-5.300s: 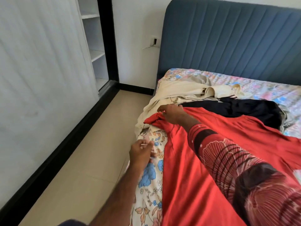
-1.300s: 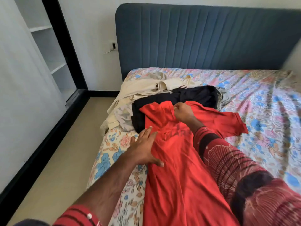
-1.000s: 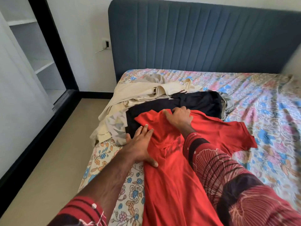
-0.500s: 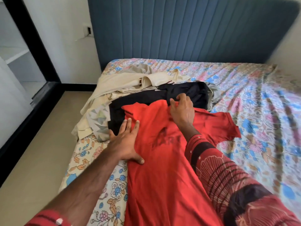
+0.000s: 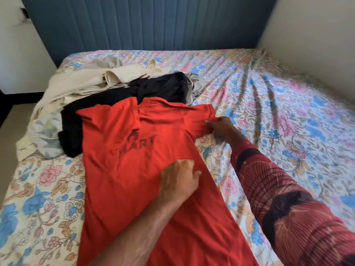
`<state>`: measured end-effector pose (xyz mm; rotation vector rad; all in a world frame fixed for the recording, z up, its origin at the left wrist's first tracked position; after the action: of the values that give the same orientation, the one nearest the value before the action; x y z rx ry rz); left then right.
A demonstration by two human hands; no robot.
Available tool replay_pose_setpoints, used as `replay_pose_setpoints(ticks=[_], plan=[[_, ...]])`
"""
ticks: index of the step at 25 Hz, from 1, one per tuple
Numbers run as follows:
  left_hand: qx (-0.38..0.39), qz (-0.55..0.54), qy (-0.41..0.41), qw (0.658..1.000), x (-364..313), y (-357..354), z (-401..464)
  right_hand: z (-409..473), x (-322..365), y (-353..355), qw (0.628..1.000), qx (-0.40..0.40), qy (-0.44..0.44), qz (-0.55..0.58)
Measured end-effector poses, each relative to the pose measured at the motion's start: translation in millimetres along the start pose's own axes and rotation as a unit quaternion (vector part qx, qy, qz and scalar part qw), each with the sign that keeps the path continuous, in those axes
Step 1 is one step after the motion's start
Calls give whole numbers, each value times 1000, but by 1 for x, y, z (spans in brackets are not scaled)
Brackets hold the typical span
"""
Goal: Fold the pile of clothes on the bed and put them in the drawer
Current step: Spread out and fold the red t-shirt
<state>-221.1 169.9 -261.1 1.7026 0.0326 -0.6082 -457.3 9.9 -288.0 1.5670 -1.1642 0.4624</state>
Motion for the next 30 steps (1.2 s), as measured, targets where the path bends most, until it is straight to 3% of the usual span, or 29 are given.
replay_pose_setpoints(ticks=[3,9,12,17,22,26,30], plan=[[5,5,38,999,-37,-13,1,-3,-3,3,997,40,20,68],[53,-57,114,990,-62,-28,4,6,-11,2,990,38,-5,139],[92,-154,148,973,-51,-31,4,3,-12,3,985,36,12,170],[65,-309,138,939,-23,-24,-2,-13,20,5,973,40,47,223],[46,-507,151,847,3,-20,-29,-52,106,-40,965,36,198,170],[26,-679,170,714,32,-19,-69,-72,180,-118,950,-1,313,-7],[-13,-706,219,674,62,-24,-103,-107,204,-228,912,111,320,-231]])
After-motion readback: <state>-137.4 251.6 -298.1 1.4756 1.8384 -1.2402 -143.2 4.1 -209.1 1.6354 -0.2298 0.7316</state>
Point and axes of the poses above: each hand's wrist, its own z-axis towards the middle knuckle, its own y-axis out of the back of the hand, x = y × z, the point moved 2 cm from there along z, towards the middle knuckle, and after that the axes turned 9 degrees about x, right-handed, at the moved point
